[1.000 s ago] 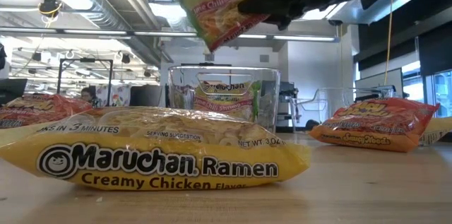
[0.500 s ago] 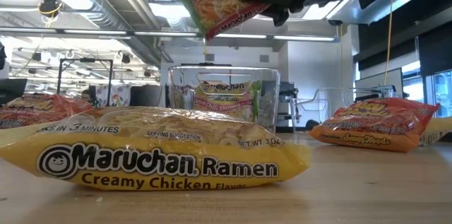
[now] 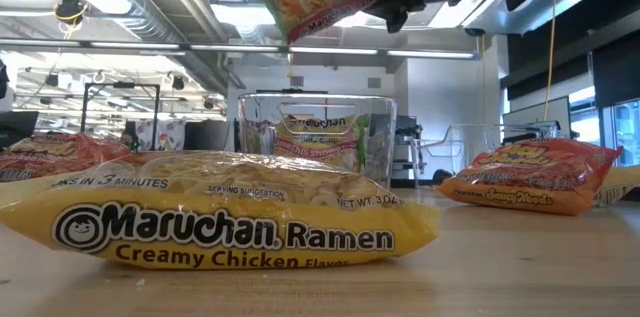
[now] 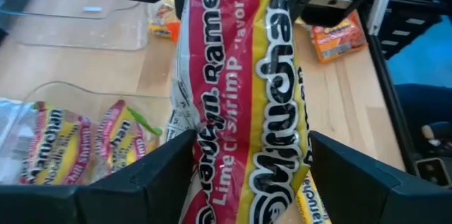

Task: Sort Maruchan noodles
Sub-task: Put the left green noodle pack into the middle transparent bin

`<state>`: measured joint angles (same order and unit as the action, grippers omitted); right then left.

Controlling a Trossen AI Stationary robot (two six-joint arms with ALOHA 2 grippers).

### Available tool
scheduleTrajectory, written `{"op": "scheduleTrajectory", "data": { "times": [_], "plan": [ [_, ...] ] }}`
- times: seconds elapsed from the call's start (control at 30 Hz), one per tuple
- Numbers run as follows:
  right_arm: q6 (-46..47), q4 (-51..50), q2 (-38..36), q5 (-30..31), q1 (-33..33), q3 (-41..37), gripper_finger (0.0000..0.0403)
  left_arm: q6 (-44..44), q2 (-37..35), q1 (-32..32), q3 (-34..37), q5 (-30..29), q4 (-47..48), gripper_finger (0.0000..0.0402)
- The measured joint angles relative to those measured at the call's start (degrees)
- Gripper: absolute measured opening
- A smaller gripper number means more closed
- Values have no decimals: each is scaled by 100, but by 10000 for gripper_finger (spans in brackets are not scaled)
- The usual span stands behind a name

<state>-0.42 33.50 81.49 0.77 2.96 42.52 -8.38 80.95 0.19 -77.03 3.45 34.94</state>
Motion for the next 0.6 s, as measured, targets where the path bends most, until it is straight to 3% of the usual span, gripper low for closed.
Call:
{"op": "scheduleTrajectory", "data": {
  "times": [0.33, 0.5, 0.6],
  "plan": [
    [58, -2, 0, -25, 0, 0, 107, -6, 6, 4, 0, -140, 12, 142],
    [47, -76, 0, -30, 0, 9, 160, -18, 8, 7, 0, -212, 34, 114],
    [-19, -663, -203, -32, 0, 15, 197, -2, 10, 4, 7, -267, 56, 112]
  ]
}}
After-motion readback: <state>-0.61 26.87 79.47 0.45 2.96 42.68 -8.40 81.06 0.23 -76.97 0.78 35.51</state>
